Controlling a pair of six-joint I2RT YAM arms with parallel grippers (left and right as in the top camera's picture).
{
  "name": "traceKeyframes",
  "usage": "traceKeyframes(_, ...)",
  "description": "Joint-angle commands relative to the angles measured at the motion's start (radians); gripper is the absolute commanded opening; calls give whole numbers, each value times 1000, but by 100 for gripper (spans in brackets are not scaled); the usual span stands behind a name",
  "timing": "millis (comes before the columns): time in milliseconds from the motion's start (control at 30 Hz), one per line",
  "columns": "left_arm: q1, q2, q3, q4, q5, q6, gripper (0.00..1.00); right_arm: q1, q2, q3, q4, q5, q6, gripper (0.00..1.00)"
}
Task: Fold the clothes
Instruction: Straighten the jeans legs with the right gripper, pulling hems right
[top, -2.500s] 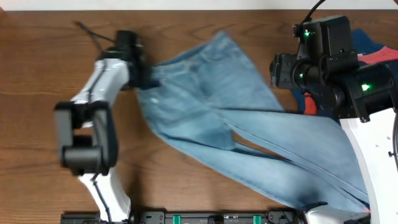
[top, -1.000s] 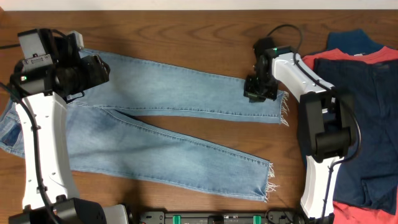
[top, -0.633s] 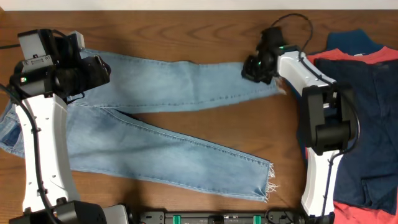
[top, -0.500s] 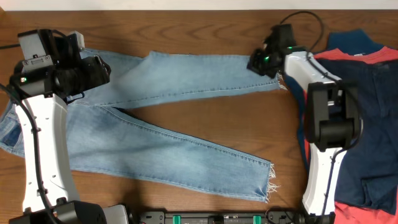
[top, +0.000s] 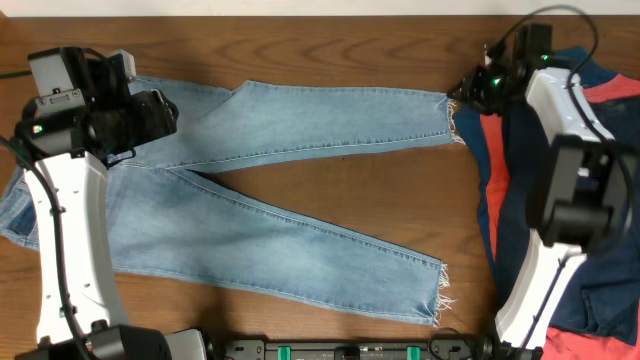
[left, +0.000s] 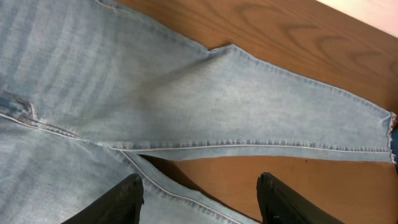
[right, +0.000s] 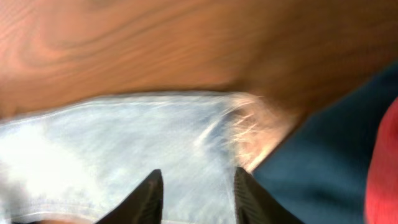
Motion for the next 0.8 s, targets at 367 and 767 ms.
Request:
traceKeyframes(367, -1, -312, 6, -114, -201, -10, 74, 278, -428, 7, -576, 253, -124, 60)
traceKeyframes(767, -1, -321, 6, -114, -201, -18, 79, 508, -425, -555, -362, 275, -144, 61)
